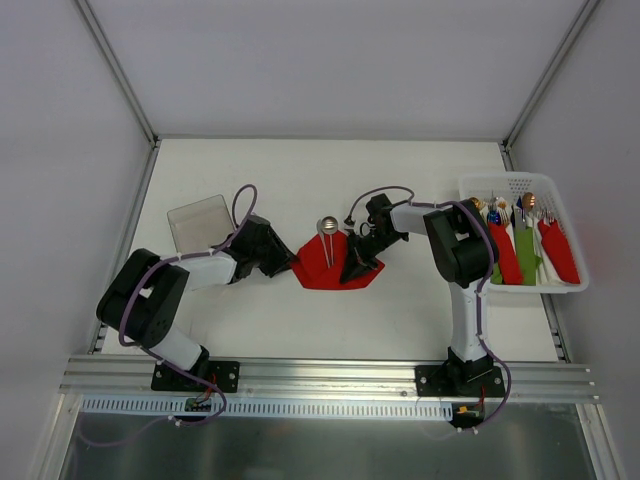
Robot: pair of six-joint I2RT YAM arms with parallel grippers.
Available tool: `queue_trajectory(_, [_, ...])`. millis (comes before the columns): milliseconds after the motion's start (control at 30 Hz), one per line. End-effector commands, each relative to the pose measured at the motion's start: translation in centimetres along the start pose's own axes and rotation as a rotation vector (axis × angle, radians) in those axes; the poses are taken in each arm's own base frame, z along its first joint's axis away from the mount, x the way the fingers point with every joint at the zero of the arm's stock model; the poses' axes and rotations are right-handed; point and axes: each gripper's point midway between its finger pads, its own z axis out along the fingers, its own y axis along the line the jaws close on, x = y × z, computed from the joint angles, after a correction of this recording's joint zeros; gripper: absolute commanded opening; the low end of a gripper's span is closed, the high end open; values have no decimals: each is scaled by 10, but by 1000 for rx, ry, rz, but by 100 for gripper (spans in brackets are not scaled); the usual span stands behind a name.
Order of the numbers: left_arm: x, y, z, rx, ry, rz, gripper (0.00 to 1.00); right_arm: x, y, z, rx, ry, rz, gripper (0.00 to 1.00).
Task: Place the utensils on the paper napkin and roll it up
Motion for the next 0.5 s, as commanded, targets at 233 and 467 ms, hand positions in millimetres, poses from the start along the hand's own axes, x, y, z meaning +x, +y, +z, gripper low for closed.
queue_trajectory(233, [16, 5, 12, 228, 7, -82, 42, -3, -26, 1, 99, -6, 10, 2])
queue_trajectory(467, [12, 22, 12, 194, -30, -111, 51, -2, -27, 1, 101, -4, 15, 2])
